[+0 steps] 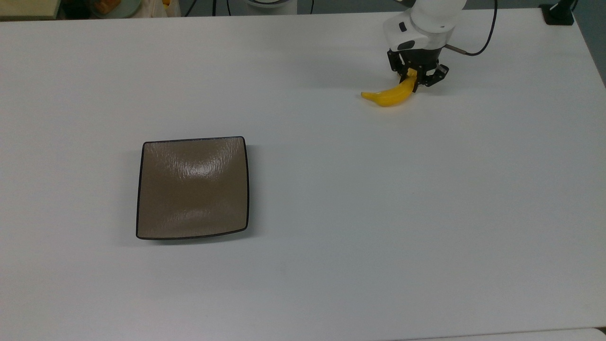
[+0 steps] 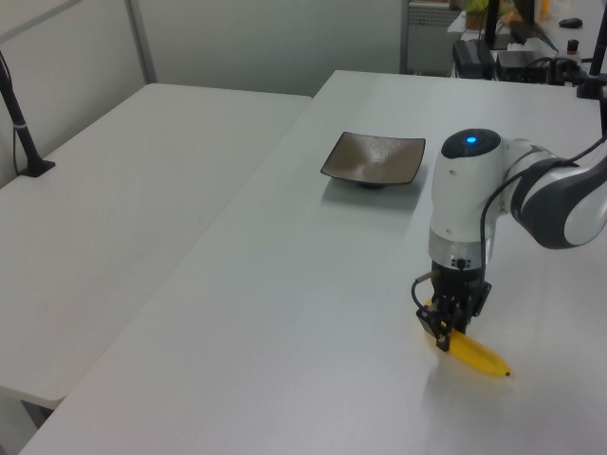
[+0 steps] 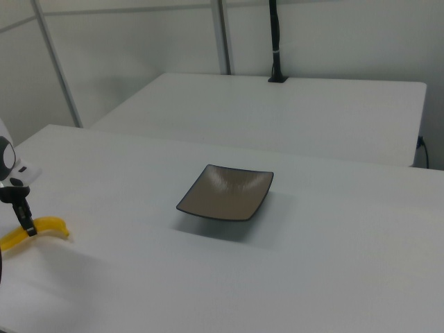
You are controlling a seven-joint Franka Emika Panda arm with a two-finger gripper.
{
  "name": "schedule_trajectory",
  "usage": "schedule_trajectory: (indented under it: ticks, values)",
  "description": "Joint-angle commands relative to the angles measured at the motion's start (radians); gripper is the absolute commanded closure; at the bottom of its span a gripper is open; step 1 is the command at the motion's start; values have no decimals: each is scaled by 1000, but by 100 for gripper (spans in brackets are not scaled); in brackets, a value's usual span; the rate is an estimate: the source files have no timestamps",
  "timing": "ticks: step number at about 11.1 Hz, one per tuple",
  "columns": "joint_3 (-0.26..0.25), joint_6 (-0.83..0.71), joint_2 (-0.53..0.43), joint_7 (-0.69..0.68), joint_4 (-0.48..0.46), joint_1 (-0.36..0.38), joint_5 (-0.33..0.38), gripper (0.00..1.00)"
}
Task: Bananas placed on a ceramic plate
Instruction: 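Lift the banana and carry it toward the brown square plate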
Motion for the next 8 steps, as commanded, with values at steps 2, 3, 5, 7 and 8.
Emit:
schedule_trajectory:
  ticks: [2, 3, 5, 7, 8]
  values:
    - [-3, -203, -58, -107, 138, -38, 2, 100]
    - [-11, -249, -69, -145, 179, -44, 7, 100]
    - [-25, -339, -83, -222, 257, -70, 21, 100]
    - [-58, -372, -113, -316, 296, -74, 43, 100]
    - [-61, -394, -126, -368, 314, -86, 56, 100]
